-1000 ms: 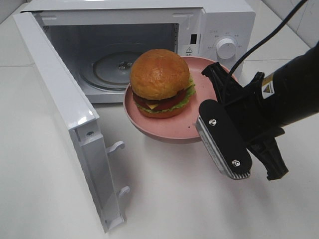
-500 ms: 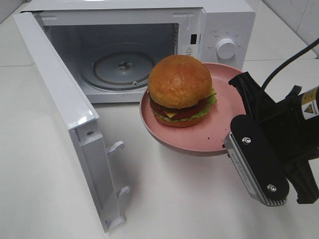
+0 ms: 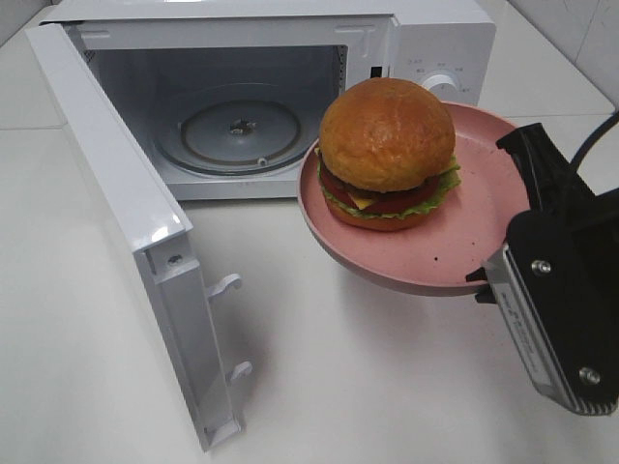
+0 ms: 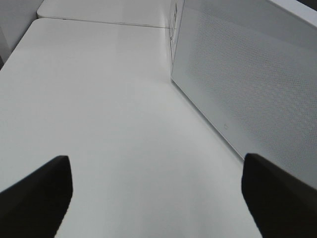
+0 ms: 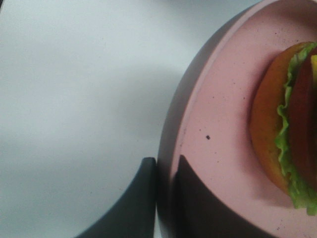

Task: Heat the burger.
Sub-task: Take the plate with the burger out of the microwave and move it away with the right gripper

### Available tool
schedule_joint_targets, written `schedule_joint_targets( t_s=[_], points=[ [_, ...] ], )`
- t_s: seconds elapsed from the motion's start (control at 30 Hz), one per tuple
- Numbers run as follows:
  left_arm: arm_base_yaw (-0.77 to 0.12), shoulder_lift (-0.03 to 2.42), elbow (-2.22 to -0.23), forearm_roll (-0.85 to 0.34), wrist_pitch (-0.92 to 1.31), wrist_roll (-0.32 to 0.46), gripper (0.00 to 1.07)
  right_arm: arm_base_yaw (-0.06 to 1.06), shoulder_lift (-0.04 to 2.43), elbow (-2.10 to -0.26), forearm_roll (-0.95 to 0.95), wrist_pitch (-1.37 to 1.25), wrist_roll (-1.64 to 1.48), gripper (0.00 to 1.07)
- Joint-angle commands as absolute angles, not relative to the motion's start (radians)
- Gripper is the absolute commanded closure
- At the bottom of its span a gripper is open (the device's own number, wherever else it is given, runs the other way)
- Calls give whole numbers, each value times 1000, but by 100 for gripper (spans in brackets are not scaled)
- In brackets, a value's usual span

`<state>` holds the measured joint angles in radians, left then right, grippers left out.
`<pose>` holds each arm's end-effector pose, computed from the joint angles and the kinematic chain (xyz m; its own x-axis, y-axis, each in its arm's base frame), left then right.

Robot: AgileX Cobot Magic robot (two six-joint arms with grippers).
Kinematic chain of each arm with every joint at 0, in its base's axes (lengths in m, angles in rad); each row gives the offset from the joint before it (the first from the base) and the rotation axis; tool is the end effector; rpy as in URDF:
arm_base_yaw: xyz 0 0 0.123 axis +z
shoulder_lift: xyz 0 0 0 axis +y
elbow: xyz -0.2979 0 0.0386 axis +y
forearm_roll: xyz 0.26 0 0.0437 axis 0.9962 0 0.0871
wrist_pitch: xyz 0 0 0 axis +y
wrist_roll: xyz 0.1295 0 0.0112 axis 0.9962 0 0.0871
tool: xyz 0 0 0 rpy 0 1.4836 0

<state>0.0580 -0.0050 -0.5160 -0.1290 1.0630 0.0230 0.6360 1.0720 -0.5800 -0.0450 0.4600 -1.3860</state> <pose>0.0227 -0.0133 0.2710 -0.4367 -0.0652 -0.8972 0.0259 0.9960 -0.0850 0.1829 0.1318 0.2198 0.4892 -0.8686 -0.0784 -0.6896 -0.3302 -0.6445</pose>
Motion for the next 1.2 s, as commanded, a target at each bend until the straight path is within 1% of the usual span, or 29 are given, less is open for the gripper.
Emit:
schedule_joint_targets(
  t_s=[0.03,0.2,0.23,0.47,0.63,0.87,0.93,1.13,1.2],
  points=[
    [58,-11,-515,-134,1069,24,22,630,1034,-568,-59,419,-1364,107],
    [58,-11,-515,-134,1069,24,22,630,976,-533,-102,444,-1293,107],
    [58,-11,-515,-134,1069,24,22,630,954,-525,-134,452,-1248,107],
    [58,-11,-515,-134,1069,24,22,630,901,-524,-229,503,-1098,107],
    [58,-11,-515,-134,1069,24,22,630,870,-524,-257,536,-1000,107],
    [58,-11,-515,-134,1069,24,22,630,866,-524,-260,595,-896,107],
    [58,-11,-515,-134,1069,24,22,630,866,-524,-296,642,-801,107],
    [58,-11,-515,-134,1069,24,22,630,866,-524,-345,673,-681,107],
    [58,-11,-515,-134,1069,24,22,630,866,-524,-399,690,-580,107]
  ],
)
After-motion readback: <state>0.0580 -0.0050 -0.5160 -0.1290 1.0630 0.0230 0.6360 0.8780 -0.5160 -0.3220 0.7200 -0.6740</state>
